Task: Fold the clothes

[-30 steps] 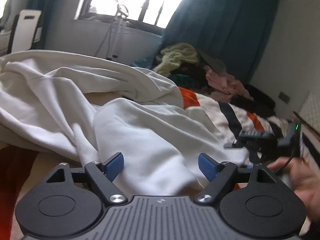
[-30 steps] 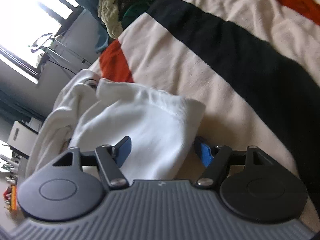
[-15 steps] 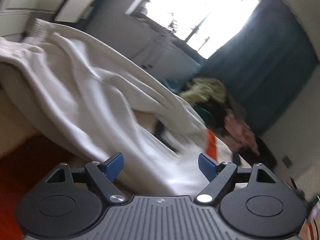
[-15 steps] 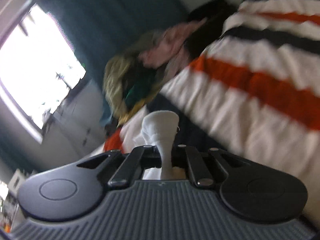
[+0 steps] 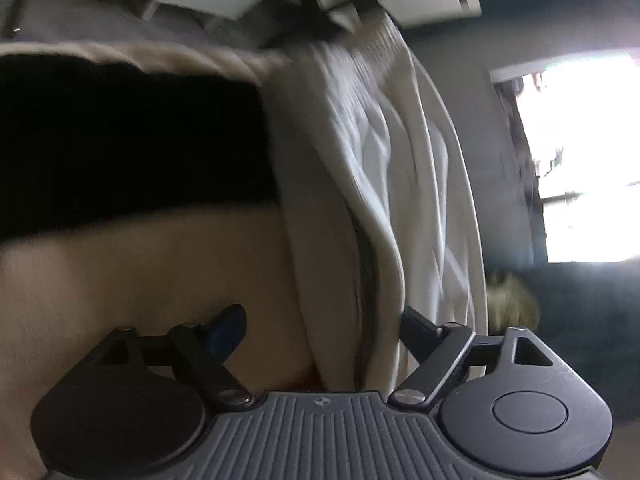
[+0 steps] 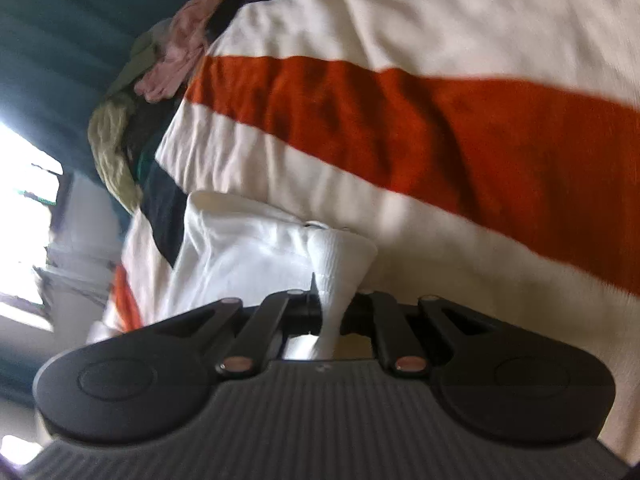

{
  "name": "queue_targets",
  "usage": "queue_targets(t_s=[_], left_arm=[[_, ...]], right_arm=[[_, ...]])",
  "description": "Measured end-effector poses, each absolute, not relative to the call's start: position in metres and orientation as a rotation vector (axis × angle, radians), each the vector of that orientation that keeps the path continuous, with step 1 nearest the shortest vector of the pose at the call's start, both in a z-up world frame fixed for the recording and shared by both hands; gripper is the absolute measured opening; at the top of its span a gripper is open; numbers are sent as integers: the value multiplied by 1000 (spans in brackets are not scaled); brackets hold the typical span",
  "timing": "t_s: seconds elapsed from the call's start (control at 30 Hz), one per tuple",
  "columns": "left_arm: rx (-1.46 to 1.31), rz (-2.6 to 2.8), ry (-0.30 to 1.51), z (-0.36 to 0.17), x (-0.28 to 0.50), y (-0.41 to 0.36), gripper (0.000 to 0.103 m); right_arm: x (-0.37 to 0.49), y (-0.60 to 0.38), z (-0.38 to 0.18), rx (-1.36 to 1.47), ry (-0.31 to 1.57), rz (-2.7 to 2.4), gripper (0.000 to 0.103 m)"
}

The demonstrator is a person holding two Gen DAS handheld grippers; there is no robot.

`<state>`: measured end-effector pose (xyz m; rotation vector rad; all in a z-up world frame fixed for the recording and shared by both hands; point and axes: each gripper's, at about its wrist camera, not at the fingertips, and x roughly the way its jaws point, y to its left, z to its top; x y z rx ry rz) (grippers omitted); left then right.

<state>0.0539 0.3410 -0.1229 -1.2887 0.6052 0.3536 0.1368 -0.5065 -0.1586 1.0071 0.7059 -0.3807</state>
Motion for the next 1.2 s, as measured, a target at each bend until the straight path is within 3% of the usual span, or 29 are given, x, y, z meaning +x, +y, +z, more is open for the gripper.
queue_targets(t_s=[0.07, 0.3, 0.4, 0.73, 1.03, 1.2], left_arm=[[-1306, 336, 582, -126, 57, 348, 72], [-1204, 323, 513, -111, 71, 351, 24], [-1170, 339, 443, -96, 60, 350, 17], [-1058, 393, 220, -46, 24, 347, 14], [-991, 607, 408, -53, -1, 350, 14], [-878, 656, 463, -44, -16, 338, 20]], right_arm=[[140, -504, -155, 970, 706, -386, 9], [145, -505, -155, 927, 720, -367, 7], [147, -505, -157, 907, 739, -367, 7], [116, -499, -123, 963, 585, -454, 6], [66, -513, -160, 1304, 650, -704, 7], [70, -507, -153, 1241, 672, -695, 9]])
